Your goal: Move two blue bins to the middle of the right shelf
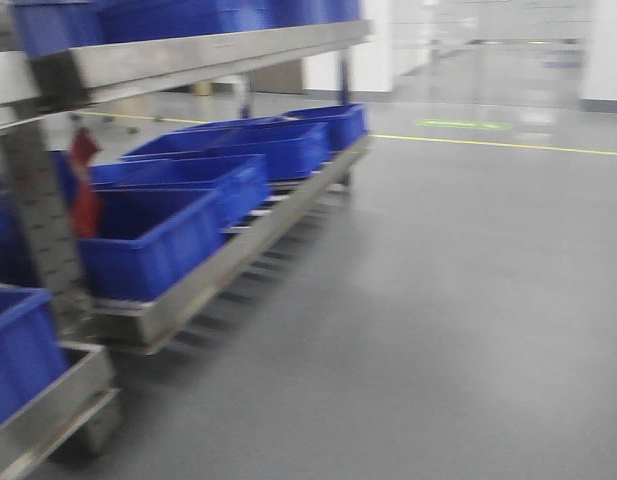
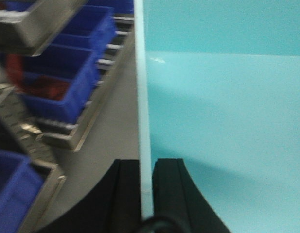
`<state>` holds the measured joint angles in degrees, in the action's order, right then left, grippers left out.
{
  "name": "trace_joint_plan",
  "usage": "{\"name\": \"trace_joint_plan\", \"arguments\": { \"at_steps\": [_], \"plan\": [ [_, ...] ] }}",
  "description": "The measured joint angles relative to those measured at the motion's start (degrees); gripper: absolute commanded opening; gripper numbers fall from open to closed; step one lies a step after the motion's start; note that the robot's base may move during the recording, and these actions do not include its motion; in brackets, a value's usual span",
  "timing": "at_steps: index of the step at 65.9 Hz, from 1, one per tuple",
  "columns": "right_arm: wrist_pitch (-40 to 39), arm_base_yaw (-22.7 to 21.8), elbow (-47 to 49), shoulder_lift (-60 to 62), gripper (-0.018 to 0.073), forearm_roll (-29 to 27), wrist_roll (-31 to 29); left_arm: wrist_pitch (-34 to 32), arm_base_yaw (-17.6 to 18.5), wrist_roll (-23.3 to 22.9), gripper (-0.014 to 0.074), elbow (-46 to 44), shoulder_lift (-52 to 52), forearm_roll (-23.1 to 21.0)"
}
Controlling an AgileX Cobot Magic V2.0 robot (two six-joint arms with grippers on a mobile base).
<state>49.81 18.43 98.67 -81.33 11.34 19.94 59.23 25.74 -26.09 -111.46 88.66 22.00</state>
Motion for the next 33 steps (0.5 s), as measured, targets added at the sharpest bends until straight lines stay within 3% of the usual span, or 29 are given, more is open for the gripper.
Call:
{"name": "trace_joint_plan", "arguments": {
  "at_steps": [33],
  "plan": [
    [0.0,0.0,0.0,0.0,-0.0162,0.0,0.0,0.0,0.0,0.0,-0.0111,0.0,0.0,0.24]
  ]
}}
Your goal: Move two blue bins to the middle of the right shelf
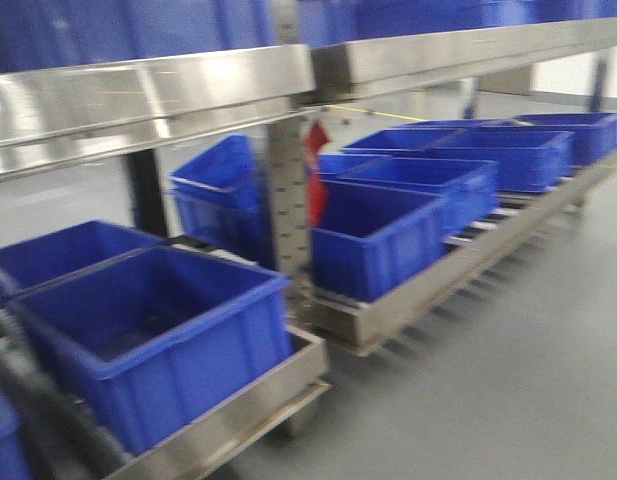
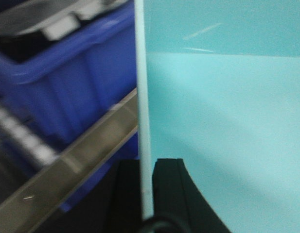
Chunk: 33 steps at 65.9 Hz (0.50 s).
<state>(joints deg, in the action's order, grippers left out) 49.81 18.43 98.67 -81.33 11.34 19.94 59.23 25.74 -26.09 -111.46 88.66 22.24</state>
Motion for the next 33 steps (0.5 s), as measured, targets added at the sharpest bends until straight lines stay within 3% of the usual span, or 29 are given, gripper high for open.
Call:
{"name": "trace_joint_plan", "arguments": {
  "at_steps": [33],
  "plan": [
    [0.0,0.0,0.0,0.0,-0.0162,0.0,0.0,0.0,0.0,0.0,-0.0111,0.0,0.0,0.0]
  ]
}}
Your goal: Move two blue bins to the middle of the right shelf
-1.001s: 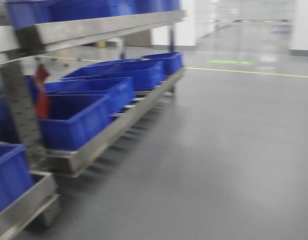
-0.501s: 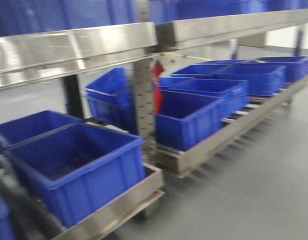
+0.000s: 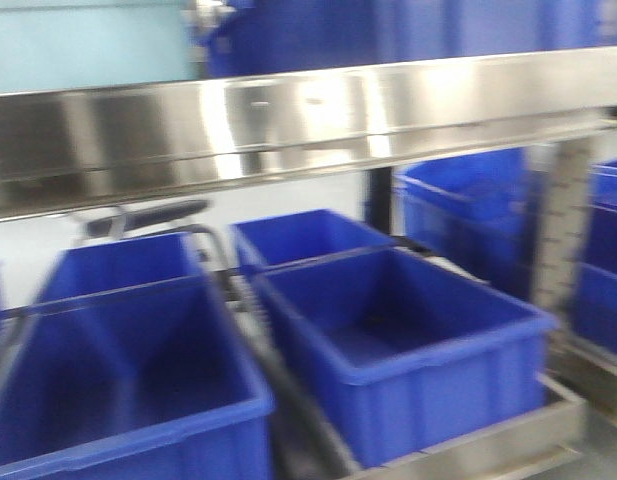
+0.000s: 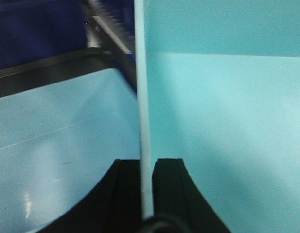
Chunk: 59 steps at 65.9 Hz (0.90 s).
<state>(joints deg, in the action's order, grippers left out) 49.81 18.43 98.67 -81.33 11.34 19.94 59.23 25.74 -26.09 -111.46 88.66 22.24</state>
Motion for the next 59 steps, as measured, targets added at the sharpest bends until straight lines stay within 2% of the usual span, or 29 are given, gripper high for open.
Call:
{"name": "trace_joint_plan", "arguments": {
  "at_steps": [59],
  "plan": [
    [-0.1,0.0,0.0,0.0,-0.0162,-0.23,0.0,0.0,0.0,0.0,-0.0111,0.0,-0.1,0.0]
  ]
}}
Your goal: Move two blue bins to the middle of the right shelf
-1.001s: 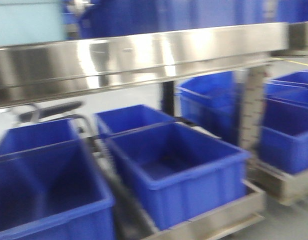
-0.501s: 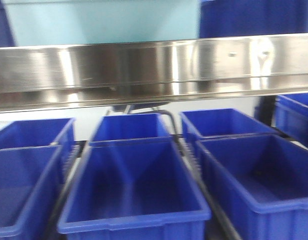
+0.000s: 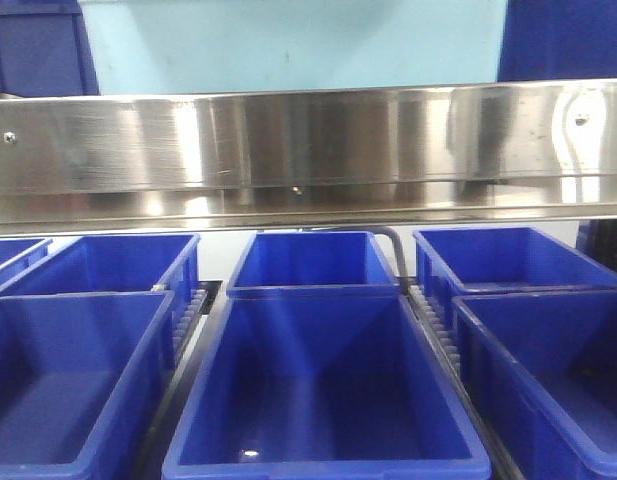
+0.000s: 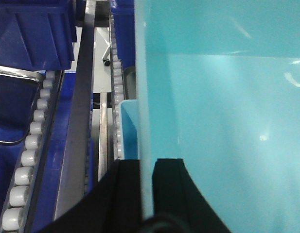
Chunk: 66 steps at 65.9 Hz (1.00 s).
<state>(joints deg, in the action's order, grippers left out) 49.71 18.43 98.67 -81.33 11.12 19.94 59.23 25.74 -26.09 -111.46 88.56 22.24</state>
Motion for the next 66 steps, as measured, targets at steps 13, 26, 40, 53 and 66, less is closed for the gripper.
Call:
{"name": "trace_joint_plan", "arguments": {
  "at_steps": [13,26,40,53,66],
  "plan": [
    [0.0,0.0,0.0,0.0,-0.0162,0.0,0.0,0.0,0.0,0.0,-0.0111,0.0,0.0,0.0],
    [0.0,0.0,0.0,0.0,-0.0162,0.0,0.0,0.0,0.0,0.0,-0.0111,0.0,0.0,0.0],
    [0.0,0.0,0.0,0.0,-0.0162,0.0,0.0,0.0,0.0,0.0,-0.0111,0.0,0.0,0.0],
    [0.0,0.0,0.0,0.0,-0.0162,0.0,0.0,0.0,0.0,0.0,-0.0111,0.0,0.0,0.0],
    [0.0,0.0,0.0,0.0,-0.0162,0.0,0.0,0.0,0.0,0.0,-0.0111,0.0,0.0,0.0]
  ]
}}
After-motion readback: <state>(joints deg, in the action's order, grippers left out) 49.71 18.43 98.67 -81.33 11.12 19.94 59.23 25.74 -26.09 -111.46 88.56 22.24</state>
